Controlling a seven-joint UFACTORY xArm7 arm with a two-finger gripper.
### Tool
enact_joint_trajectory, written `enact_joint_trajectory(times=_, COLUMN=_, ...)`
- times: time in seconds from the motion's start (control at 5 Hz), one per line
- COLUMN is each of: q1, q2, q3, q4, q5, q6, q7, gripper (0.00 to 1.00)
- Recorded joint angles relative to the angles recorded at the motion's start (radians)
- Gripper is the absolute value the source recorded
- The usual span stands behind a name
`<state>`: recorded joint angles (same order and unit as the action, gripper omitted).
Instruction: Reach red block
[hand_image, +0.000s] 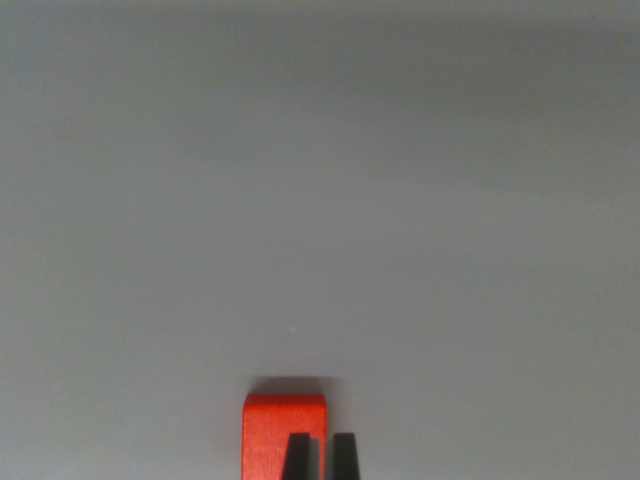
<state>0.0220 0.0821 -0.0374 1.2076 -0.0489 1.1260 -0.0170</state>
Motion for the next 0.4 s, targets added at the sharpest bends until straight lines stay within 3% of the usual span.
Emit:
enact_joint_trajectory(times=0.2, q1=0.0, q2=0.0, q3=0.0, q4=0.0, q5=0.0, q6=0.0, q7=0.0, gripper=0.0)
enact_joint_trajectory(times=0.4, q1=0.0008, q2=0.008, q3=0.0, q4=-0.038, q5=-0.0001, q6=-0.046, q7=0.001, gripper=0.0)
